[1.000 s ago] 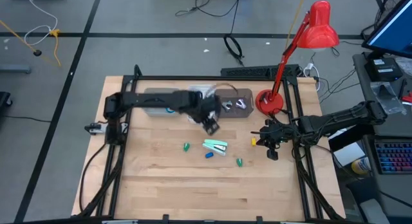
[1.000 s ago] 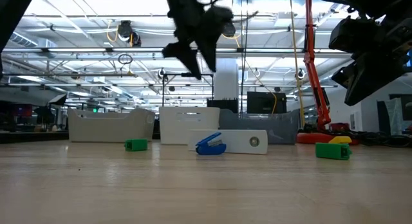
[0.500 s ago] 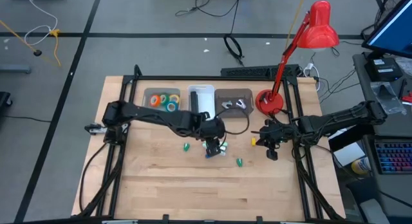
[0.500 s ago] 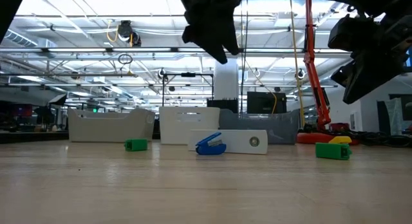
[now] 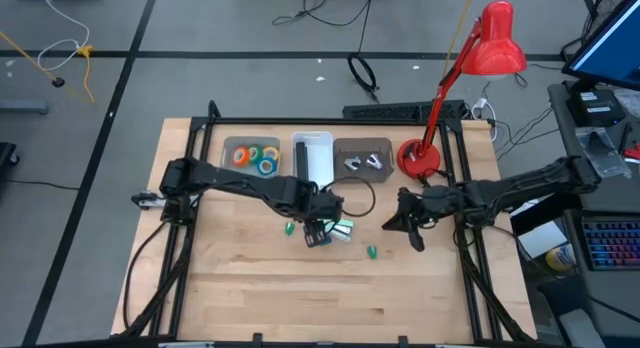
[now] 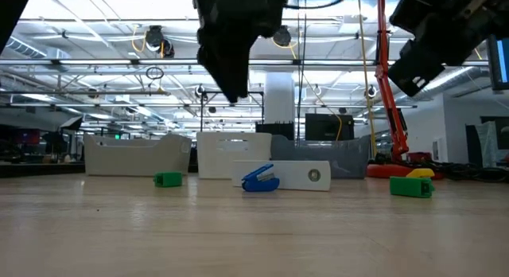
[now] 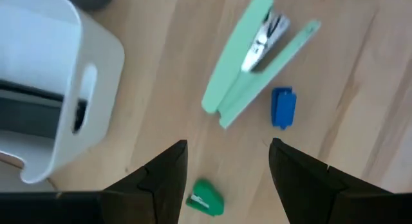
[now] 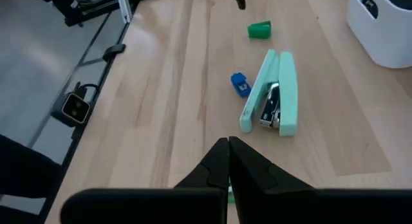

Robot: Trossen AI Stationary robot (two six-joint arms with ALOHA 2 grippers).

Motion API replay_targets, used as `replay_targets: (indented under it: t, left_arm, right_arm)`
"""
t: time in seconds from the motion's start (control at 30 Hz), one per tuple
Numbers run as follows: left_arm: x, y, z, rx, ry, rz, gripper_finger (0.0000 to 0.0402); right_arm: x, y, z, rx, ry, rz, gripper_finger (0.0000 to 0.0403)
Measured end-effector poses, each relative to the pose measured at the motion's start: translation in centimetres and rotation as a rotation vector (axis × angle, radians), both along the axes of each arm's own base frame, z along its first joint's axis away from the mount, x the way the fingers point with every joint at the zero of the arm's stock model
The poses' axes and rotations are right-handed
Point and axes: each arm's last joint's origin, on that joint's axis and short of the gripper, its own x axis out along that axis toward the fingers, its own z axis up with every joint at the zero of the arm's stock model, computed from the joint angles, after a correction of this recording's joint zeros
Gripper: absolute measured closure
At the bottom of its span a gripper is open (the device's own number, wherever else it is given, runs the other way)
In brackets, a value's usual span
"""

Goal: Pick and place Stapler, Stapler remover, tape
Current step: Put the green stapler into the white bin

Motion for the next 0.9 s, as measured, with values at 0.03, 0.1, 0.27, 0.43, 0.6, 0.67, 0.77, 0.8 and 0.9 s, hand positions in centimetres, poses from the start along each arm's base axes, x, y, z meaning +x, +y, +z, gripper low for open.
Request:
replay_targets:
  t: [0.03,0.1,0.27,0.43,0.6,0.67,0.77,0.8,0.9]
  left_arm:
    - [-0.2,-0.2,-0.3,0.001,0.013,-0.003,0.0183]
    - [-0.6,-0.5,-0.7,0.003,0.029,-0.012,0.0183]
    - [-0.9,-1.5,-2.5,-0.018,0.038,-0.014,0.0183]
    - [-1.7,-2.0,-2.9,-0.078,-0.009,0.0,0.0183]
    - [-4.4,-1.9,-1.3,-0.086,-0.131,0.069,0.0183]
    - [-5.8,-1.6,-0.7,-0.1,-0.197,0.1,0.0183]
    - [-8.2,-1.1,-0.3,-0.134,-0.3,0.156,0.0183]
    - [-9.0,-1.0,-0.3,-0.147,-0.33,0.169,0.0183]
    - [-11.2,-0.7,-0.4,-0.19,-0.405,0.206,0.0183]
  right_arm:
    - [0.2,0.0,-0.1,0.001,0.0,-0.001,0.0401]
    - [0.7,0.1,-0.3,0.013,0.002,-0.008,0.0401]
    - [1.8,0.3,-1.3,0.033,0.034,-0.018,0.0401]
    - [2.8,0.6,-1.8,0.045,0.054,0.002,0.0401]
    - [3.5,0.7,-2.0,0.039,0.074,0.003,0.0401]
    - [4.0,0.8,-1.8,0.036,0.051,0.008,0.0401]
    - [4.9,0.9,-1.3,0.01,0.034,0.024,0.0401]
    - [5.2,0.9,-1.3,0.0,0.035,0.029,0.0401]
    - [6.4,1.1,-1.0,-0.03,0.046,0.045,0.0401]
